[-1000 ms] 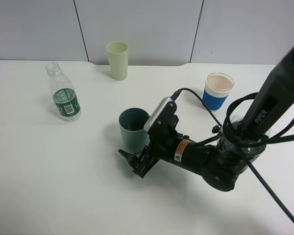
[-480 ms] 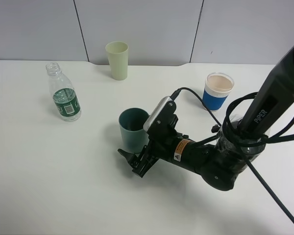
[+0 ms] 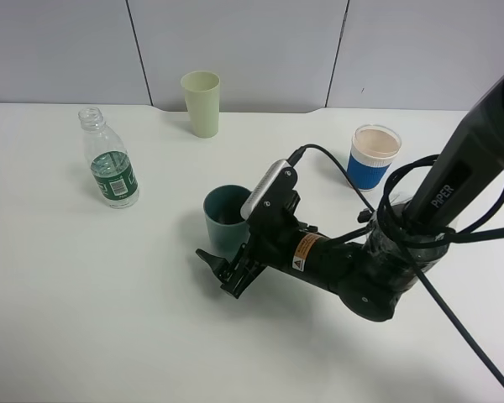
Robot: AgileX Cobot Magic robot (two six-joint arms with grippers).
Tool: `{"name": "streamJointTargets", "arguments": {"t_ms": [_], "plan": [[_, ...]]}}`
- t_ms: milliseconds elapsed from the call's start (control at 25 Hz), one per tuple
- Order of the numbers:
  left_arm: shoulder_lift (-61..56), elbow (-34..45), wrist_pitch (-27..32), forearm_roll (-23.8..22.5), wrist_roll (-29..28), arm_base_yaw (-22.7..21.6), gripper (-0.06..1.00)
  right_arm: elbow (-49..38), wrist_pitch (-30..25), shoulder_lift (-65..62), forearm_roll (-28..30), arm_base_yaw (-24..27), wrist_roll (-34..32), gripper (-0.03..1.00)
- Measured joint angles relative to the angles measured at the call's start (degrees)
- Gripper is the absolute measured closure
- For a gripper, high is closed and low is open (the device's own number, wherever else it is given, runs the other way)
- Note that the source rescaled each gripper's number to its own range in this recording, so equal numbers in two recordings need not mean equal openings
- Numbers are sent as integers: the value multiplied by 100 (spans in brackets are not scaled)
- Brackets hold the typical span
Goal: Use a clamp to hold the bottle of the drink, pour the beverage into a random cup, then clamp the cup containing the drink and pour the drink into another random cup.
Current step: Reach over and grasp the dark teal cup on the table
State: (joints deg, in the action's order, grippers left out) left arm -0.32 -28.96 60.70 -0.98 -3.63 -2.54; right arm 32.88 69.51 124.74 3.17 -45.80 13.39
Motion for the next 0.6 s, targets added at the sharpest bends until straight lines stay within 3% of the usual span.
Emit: {"name": "streamJointTargets", "arguments": {"t_ms": [160, 200, 240, 320, 360, 400, 600], "plan": [[0, 0, 0, 0, 4, 0, -5, 0, 0, 0, 15, 0, 0, -3], [0, 0, 0, 0, 4, 0, -5, 0, 0, 0, 15, 0, 0, 4], [0, 0, 0, 0, 4, 0, -5, 0, 0, 0, 15, 0, 0, 17], [0, 0, 0, 0, 6, 0, -5, 0, 0, 0, 15, 0, 0, 60], [0, 0, 0, 0, 6, 0, -5, 0, 0, 0, 15, 0, -9, 85], [0, 0, 0, 0, 6, 0, -5, 0, 0, 0, 23, 0, -9, 97], [0, 0, 0, 0, 6, 0, -5, 0, 0, 0, 30, 0, -9, 97]]}}
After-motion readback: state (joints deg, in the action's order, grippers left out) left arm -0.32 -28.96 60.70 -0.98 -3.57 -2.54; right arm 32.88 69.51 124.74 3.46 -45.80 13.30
